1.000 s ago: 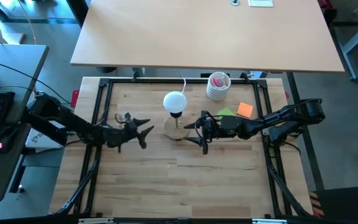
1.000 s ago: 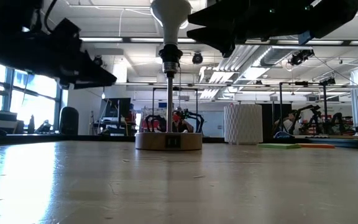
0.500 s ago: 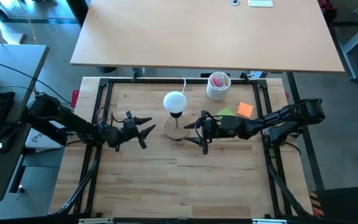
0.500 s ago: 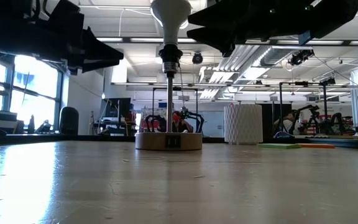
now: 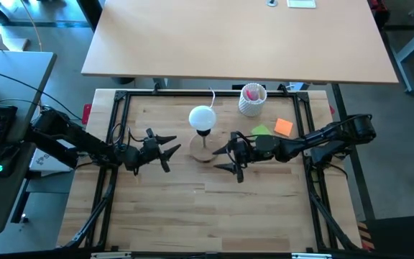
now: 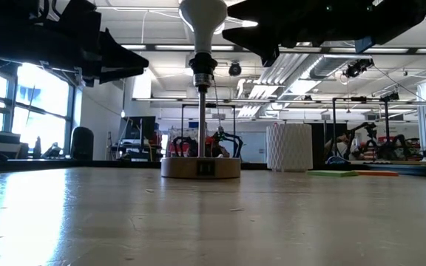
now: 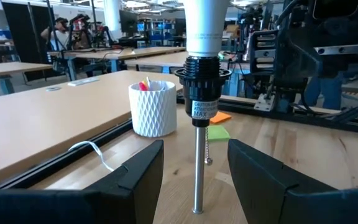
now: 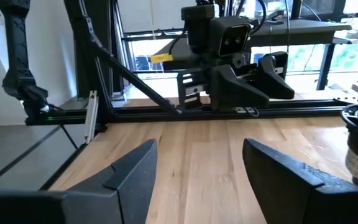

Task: Screw lightbulb
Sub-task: Insert the white lightbulb into the brown lamp

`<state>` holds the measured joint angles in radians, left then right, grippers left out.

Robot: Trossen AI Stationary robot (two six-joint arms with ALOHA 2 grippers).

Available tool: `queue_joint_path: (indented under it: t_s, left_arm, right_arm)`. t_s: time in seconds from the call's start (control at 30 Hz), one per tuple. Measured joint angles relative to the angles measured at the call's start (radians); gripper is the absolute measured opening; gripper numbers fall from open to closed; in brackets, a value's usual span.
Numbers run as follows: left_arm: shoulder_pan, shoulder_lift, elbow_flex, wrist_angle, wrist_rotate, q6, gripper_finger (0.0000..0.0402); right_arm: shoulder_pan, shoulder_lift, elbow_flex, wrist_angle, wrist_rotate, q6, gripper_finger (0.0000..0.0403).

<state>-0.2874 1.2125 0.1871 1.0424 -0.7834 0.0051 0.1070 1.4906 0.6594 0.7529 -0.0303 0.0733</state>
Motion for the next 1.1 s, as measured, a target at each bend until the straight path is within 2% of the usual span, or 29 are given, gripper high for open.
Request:
queue_joint_path:
  t_s: [0.33, 0.53, 0.73, 0.87, 1.1]
  left_arm:
    - [0.0, 0.0, 0.0, -0.003, 0.013, -0.004, 0.0174]
    - [0.0, 0.0, 0.0, 0.001, 0.032, -0.004, 0.0174]
    - [0.013, 0.0, 0.041, 0.005, 0.068, -0.011, 0.0174]
    - [0.039, 0.0, 0.112, 0.002, 0.133, 0.061, 0.0174]
    - [0.047, -0.001, 0.251, 0.001, 0.147, 0.26, 0.0174]
  right_arm:
    - [-0.002, 0.0, 0.0, 0.0, 0.005, -0.003, 0.0278]
    - [-0.022, -0.024, 0.0, -0.014, 0.087, -0.081, 0.028]
    - [-0.099, -0.142, 0.061, -0.251, 0.091, -0.127, 0.028]
    - [-0.137, -0.21, 0.124, -0.415, 0.093, -0.129, 0.028]
    - [-0.154, -0.216, 0.201, -0.472, 0.096, -0.126, 0.028]
